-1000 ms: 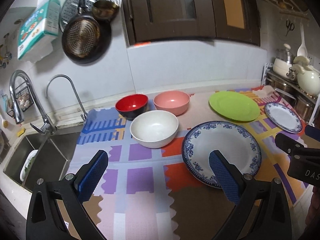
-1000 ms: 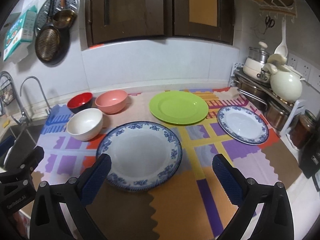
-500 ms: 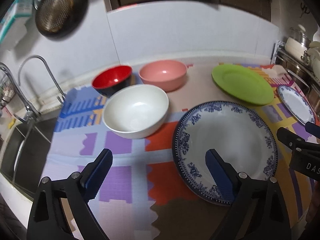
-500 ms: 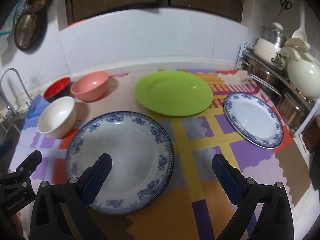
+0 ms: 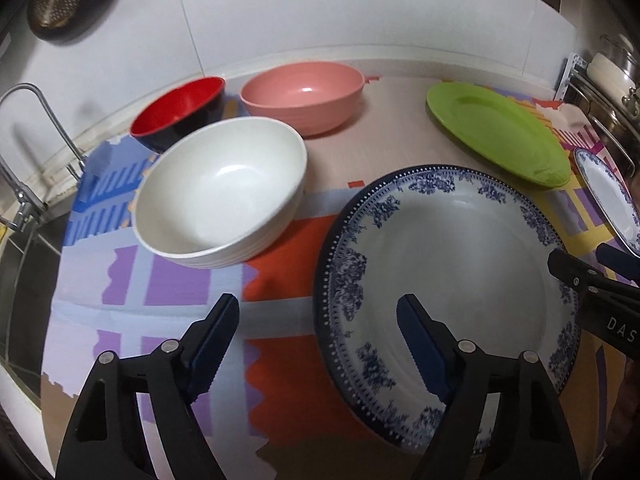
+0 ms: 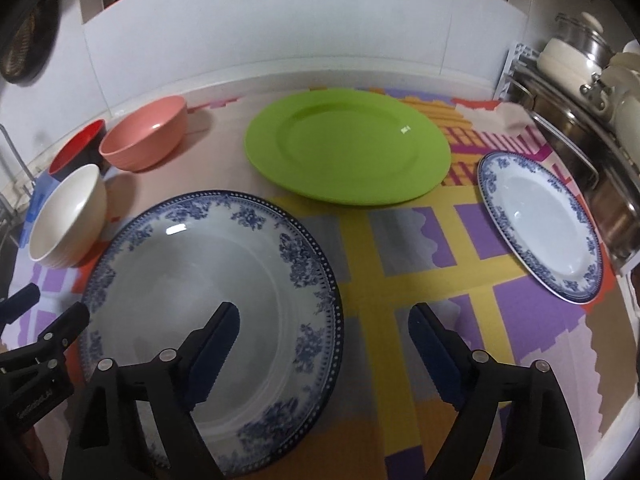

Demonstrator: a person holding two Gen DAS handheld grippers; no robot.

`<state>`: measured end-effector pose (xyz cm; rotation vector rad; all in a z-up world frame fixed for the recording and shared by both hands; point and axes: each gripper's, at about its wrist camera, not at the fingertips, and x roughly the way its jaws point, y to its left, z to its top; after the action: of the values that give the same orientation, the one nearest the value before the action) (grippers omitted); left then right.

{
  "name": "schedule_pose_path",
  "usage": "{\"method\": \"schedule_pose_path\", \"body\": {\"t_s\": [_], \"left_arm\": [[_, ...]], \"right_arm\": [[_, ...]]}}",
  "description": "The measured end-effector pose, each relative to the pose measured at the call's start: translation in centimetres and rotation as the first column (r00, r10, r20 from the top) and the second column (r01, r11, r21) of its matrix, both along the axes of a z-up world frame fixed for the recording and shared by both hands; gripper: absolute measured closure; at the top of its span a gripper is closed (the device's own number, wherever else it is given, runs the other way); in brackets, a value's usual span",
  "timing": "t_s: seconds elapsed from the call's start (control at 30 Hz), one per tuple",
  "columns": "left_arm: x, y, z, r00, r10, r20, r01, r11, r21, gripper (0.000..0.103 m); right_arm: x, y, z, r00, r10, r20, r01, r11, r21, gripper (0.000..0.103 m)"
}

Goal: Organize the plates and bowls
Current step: 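Move both tools toward the rim of the large blue-and-white plate, then close both tools on the rim of the large blue-and-white plate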

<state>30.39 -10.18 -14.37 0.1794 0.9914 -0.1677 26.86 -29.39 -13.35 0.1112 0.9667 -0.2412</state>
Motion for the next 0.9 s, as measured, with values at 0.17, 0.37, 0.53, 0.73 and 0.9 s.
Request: {"method": "schedule_pose_path", "body": {"t_s": [0.17,0.37,0.53,0.73,0.9], "left_arm": [[0.7,-0.4,-0.7,1.000,0.002,-0.030,-0.002,1.000,-0.002,0.028],[1.2,-0.5,-1.4,0.998,0.010,-0.067,-0.012,1.000,-0.020,0.038],[1.5,-0.5,-1.5,0.997,0.009,-0.079,-0.012,1.000,-0.029,0.050],[1.6,-0.7,-1.5,0.997,0.002,-0.083,-0.005,0.999,-0.037,0.058],[1.7,-0.8,-1.4,0.997,0.001,-0.083,-0.004,0.999,-0.044,0.065]], "right_arm": [[1.2,-0.6,-1.0,0.999,0.004,-0.033,-0.004,1.000,0.024,0.026],[1.9,-0.8,-1.7,0.997,0.026,-0.068,-0.023,0.999,0.043,0.035],[2.2,-0.8,-2.1,0.996,0.042,-0.084,-0.037,0.998,0.059,0.042],[2.3,-1.0,-2.3,0.995,0.045,-0.087,-0.041,0.998,0.054,0.047],[2.2,-0.8,-2.2,0.994,0.072,-0.082,-0.069,0.997,0.045,0.059]]}}
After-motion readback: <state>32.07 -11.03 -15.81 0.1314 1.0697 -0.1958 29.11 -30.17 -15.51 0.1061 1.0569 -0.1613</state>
